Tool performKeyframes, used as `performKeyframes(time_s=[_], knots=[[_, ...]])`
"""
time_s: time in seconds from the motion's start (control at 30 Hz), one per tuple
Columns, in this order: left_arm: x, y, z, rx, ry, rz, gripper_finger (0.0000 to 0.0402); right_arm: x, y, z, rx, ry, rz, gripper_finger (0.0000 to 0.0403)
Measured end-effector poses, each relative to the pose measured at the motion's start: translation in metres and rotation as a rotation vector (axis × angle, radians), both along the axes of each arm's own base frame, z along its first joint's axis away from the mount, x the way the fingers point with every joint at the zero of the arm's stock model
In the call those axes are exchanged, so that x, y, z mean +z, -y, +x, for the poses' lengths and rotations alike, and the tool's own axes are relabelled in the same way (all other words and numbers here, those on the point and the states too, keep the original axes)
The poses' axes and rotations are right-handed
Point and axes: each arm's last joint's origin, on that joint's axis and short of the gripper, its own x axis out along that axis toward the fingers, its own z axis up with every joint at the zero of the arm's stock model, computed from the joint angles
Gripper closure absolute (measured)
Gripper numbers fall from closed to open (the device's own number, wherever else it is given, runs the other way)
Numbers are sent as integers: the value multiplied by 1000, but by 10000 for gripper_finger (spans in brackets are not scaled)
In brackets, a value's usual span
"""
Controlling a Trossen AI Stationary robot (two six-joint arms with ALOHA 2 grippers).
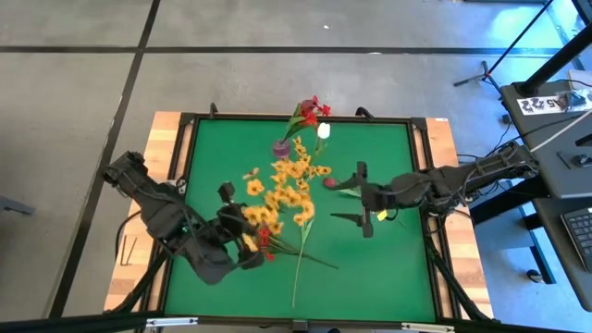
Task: Sort flowers into vase by color
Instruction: Put the yellow flowers into the transparent vase
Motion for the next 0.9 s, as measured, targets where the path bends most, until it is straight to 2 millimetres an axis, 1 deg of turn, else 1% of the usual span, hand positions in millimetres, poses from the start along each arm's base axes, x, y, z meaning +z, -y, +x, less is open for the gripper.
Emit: performKeyframes(time_s=[0.13, 0.23, 0.33, 0.43, 0.57, 0.7, 0.8, 0.9], knots=[[14, -7, 24, -158, 21, 22, 387, 18, -4, 2, 111, 181, 1, 102], [24, -21, 41, -249, 72, 19, 387, 27, -6, 2, 173, 277, 2, 102], [33, -39, 55, -281, 135, 18, 387, 31, -6, 2, 194, 318, -5, 102], [42, -58, 66, -302, 226, -24, 387, 31, -6, 2, 184, 329, -26, 102], [50, -79, 77, -381, 314, -100, 387, 33, -6, 5, 156, 363, -27, 102], [50, -93, 82, -434, 330, -160, 387, 32, -7, 11, 118, 388, -17, 102], [48, -96, 83, -449, 326, -171, 386, 31, -8, 16, 88, 404, -13, 103], [45, -95, 84, -456, 316, -173, 382, 28, -6, 22, 62, 406, -13, 118]])
